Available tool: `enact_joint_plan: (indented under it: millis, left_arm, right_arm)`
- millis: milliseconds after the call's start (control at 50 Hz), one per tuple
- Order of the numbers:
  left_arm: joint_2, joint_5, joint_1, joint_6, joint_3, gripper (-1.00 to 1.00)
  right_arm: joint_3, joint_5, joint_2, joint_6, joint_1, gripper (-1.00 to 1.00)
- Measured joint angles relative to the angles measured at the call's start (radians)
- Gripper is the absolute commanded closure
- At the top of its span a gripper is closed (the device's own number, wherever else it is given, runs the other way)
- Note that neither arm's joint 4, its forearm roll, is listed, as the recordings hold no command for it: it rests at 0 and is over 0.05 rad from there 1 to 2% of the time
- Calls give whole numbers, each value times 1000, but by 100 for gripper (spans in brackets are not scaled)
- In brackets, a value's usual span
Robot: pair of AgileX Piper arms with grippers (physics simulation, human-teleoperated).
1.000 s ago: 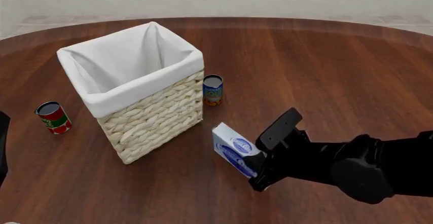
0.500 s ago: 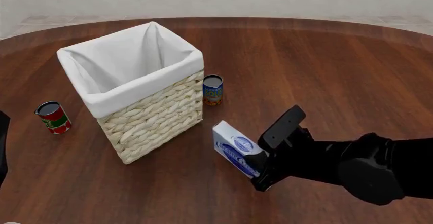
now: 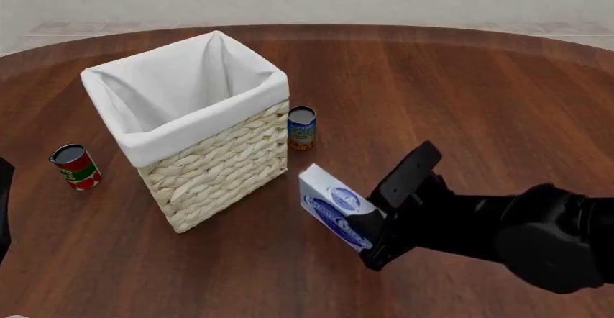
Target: Pick up the cream cheese box, and put it in the basket.
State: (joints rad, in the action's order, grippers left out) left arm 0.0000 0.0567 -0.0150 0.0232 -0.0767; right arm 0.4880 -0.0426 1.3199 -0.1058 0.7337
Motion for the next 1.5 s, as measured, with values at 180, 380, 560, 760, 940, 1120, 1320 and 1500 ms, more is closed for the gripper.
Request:
enact_joint_plan:
  millis: [180,380,560,760,940,1120,1320,1500]
  left_arm:
    - [0,-1,1,-2,-2,-100]
    - [0,-4,3,-4,-8,-100]
    - [0,-6,2,-6,-12,-100]
    - [0,-6,-1,-8,-14,-100]
    - [0,-5,-3,-10,-13,-100]
    - [0,-2,-5,-13,-9,-100]
    - [0,0,-5,-15,-7,-100]
    - [0,3,-5,-16,-3,-100]
  right_arm:
    - [9,34,-37,-5,7,100]
    - [23,75,-75,-11,12,100]
    - [41,114,-107,-19,13,100]
    - [64,155,-138,-29,13,100]
    - [82,185,-159,-35,18,100]
    - [103,213,-175,-42,20,100]
    - [127,244,-193,-52,22,100]
    - [147,270,-212,-58,23,100]
